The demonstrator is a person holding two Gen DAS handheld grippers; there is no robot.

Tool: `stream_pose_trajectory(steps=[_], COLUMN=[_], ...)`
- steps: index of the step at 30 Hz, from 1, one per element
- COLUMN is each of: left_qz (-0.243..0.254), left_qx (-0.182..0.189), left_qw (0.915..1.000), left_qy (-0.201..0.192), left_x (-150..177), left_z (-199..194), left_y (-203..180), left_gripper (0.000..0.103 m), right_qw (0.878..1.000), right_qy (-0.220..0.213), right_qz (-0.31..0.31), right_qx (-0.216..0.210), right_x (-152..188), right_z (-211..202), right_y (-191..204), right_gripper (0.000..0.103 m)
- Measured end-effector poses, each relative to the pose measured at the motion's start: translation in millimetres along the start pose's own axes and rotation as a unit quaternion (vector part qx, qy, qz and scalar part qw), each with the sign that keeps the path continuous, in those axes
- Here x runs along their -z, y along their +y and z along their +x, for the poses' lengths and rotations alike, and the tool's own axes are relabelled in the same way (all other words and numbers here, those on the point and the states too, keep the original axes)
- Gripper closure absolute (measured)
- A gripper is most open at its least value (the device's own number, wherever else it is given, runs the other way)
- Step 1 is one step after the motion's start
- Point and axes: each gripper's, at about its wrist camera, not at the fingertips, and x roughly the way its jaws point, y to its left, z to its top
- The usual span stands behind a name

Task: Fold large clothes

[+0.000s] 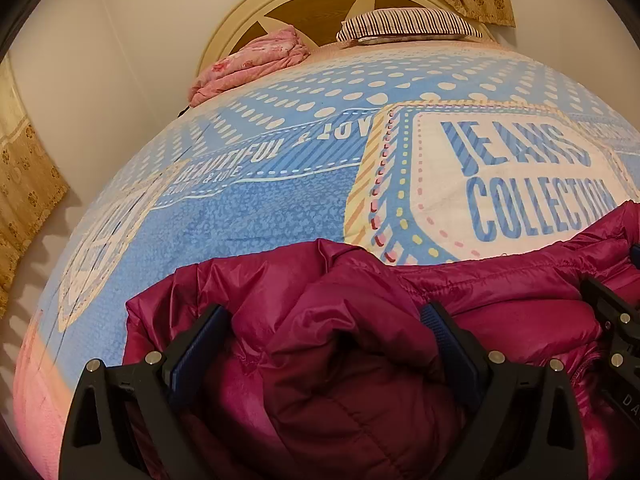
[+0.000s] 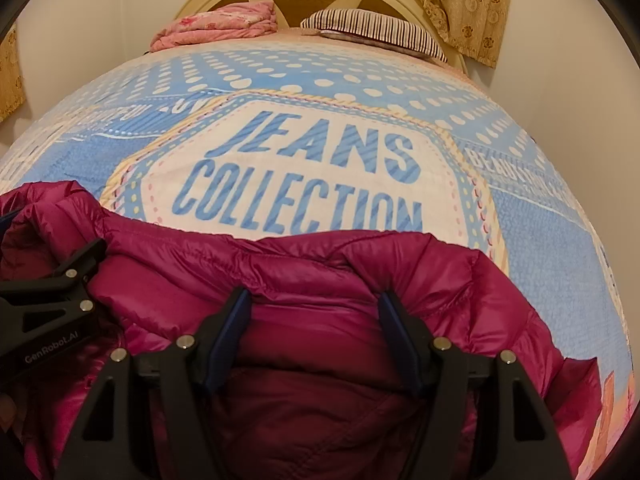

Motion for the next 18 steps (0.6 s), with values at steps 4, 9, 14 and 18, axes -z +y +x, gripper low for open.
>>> stream_pose_trajectory(steps=[4, 9, 14, 18], left_qz=[0.001, 0.004, 0.010, -0.012], left_qx=[-0.001, -0.006, -0.004, 0.018], left_qw=[1.0000, 1.0000, 0.9997, 0.9998], left_qy=[0.000, 0.000, 0.021, 0.000], left_x=[-0.2, -0.2, -8.0, -6.8], left_z=[0.9, 1.6, -1.2, -52.7], left_y=[-0.3, -3.1, 1.0, 34.7], left_gripper=[0.005, 0.004, 0.004, 0.004], right_qw=[1.000, 1.000, 1.000, 1.000], right_qy=[0.001, 0.002, 0.017, -0.012], right_qz=[-0.002, -0.003, -0.014, -0.013], right_qx=[0.002, 0.003, 0.000, 0.013], right_x=[-0.3, -0.5, -5.9, -6.4], right_z=[0.6, 1.2, 0.5, -41.9], right_y=[0.3, 0.3, -1.0, -16.1], right_gripper=[0.034, 0.034, 0.031, 0.020])
